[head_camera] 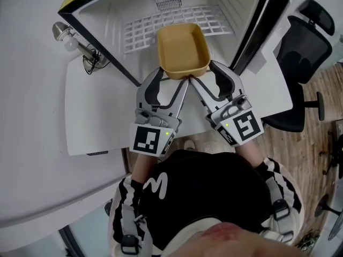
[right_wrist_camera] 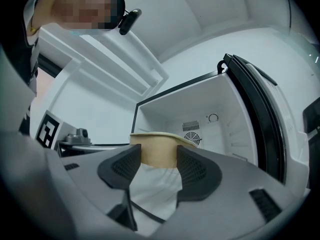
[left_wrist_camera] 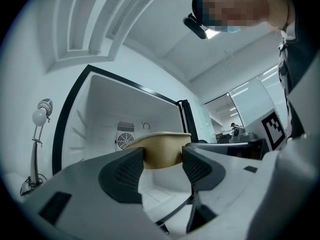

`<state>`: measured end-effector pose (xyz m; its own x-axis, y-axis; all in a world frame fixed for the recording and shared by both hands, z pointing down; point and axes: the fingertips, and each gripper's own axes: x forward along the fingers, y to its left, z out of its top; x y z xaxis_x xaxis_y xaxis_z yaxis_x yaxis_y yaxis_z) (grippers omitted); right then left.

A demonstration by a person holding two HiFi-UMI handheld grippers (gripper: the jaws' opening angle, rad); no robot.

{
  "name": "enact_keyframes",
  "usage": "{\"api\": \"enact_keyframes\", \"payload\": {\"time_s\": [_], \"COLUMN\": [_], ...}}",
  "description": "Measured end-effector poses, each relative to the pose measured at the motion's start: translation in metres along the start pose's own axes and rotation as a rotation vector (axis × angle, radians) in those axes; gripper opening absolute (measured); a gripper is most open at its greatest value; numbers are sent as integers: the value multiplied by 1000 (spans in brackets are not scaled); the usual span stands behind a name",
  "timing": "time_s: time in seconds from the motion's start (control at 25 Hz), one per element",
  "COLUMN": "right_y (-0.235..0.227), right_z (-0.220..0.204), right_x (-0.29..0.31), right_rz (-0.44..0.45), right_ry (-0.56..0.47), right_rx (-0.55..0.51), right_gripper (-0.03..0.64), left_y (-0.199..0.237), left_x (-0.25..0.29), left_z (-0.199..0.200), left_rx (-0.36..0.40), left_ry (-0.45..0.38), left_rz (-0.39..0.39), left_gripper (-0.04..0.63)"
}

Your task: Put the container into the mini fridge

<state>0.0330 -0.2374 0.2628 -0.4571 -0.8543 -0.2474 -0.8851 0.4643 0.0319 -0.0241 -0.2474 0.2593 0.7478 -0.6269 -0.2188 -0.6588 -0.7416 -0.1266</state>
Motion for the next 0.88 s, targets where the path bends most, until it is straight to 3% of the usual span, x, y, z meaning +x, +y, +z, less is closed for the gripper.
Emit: {"api": "enact_keyframes", "payload": {"time_s": [0.88], "right_y": [-16], "right_z": [-11], "right_x": [25], "right_rz": [-60], "right_ry": [-7], "right_rx": [19], "right_gripper": [233], "left_y": [25], "left_x": [22], "left_z": [-12], "left_rx": [-61], "left_ry": [13], "left_rz": [-35], "left_gripper": [242]}}
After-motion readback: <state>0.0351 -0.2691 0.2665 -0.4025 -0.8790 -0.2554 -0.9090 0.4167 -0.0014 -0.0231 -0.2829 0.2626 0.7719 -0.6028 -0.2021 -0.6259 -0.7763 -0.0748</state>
